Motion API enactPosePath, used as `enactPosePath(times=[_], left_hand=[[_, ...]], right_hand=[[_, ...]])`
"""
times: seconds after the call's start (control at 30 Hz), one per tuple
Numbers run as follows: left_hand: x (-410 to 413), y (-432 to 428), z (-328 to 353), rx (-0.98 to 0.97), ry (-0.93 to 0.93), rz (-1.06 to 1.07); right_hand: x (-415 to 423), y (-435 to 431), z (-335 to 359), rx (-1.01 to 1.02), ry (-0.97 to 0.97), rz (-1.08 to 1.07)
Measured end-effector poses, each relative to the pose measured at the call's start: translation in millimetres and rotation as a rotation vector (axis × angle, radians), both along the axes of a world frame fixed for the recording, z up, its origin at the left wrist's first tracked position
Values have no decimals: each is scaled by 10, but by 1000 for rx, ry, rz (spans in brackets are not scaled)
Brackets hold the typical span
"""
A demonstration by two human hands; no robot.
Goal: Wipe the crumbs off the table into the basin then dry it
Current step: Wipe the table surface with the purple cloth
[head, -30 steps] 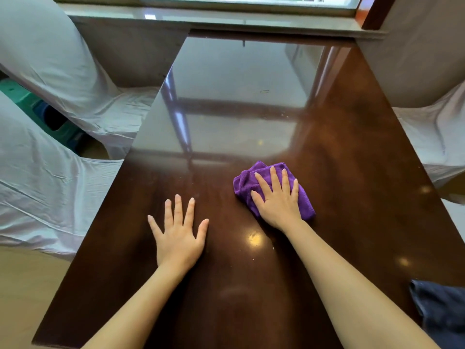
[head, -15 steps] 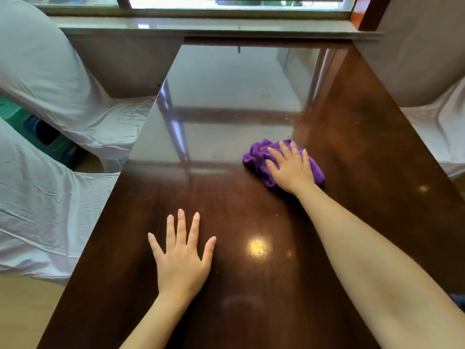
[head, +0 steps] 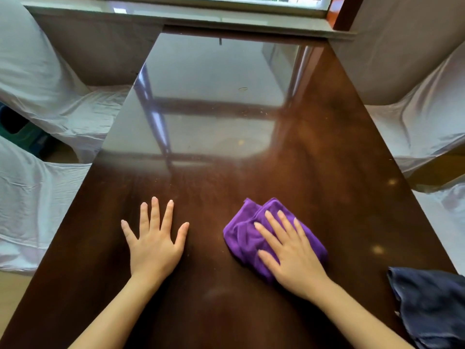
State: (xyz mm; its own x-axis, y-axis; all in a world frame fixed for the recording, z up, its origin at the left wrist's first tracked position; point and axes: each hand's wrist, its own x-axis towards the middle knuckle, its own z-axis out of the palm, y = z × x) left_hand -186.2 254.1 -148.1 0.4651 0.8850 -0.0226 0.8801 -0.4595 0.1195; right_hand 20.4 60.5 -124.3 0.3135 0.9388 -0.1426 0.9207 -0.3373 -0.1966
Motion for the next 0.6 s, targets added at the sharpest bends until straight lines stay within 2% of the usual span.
enactPosePath(times=[0.2, 0.6], left_hand=[[-9, 25, 23, -19, 4, -1], [-391, -48, 29, -19, -31, -6]], right_hand=[[-84, 158, 16, -18, -50, 5], [87, 2040, -150, 149, -31, -134]])
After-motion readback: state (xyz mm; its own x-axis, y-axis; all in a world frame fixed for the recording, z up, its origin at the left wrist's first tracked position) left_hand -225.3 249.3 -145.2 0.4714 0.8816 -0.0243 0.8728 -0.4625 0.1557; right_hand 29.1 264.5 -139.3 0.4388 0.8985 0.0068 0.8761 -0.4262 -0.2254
